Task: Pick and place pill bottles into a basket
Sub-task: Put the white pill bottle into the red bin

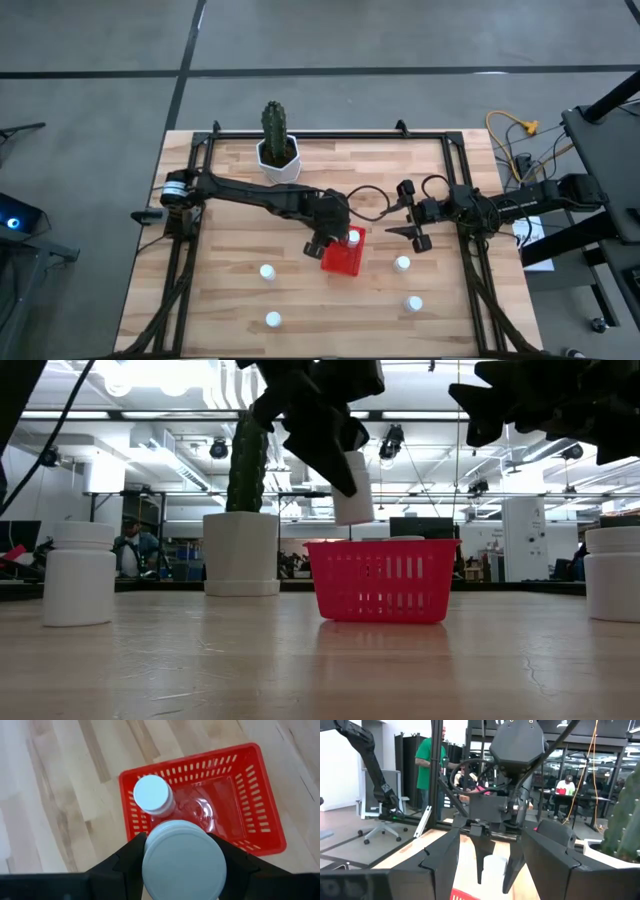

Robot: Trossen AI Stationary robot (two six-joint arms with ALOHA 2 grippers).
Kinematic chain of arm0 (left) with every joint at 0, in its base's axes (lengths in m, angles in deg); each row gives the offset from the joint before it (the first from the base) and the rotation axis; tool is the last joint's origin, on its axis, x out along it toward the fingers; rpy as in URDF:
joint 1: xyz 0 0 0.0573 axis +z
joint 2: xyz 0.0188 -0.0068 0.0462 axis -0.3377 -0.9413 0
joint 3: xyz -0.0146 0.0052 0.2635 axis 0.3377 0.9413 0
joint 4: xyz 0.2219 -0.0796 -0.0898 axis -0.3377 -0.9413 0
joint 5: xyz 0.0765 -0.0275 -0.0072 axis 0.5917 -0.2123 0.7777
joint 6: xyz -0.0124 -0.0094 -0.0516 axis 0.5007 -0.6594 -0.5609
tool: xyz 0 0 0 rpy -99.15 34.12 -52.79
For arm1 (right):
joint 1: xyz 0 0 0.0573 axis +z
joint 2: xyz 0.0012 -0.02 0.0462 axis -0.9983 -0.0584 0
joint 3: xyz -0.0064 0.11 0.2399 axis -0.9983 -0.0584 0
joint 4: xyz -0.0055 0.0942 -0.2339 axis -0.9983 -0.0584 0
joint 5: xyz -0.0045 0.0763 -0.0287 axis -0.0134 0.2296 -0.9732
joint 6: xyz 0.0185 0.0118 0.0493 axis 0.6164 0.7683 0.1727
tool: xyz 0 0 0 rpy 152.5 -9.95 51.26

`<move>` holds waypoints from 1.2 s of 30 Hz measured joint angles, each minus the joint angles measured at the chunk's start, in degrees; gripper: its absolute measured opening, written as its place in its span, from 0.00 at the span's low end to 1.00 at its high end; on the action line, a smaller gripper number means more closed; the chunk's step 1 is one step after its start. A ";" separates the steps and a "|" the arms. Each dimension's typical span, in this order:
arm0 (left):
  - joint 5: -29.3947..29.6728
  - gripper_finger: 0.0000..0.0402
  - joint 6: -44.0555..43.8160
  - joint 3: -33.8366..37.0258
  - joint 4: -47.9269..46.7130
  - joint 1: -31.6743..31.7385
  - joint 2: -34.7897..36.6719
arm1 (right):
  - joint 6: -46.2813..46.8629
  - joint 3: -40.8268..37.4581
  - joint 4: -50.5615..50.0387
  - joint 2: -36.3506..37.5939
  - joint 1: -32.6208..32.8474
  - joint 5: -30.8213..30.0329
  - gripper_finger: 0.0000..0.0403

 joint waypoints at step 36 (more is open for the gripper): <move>0.52 0.40 1.49 3.90 8.30 0.70 -5.40 | -0.04 -0.09 0.19 -0.51 0.13 0.26 0.50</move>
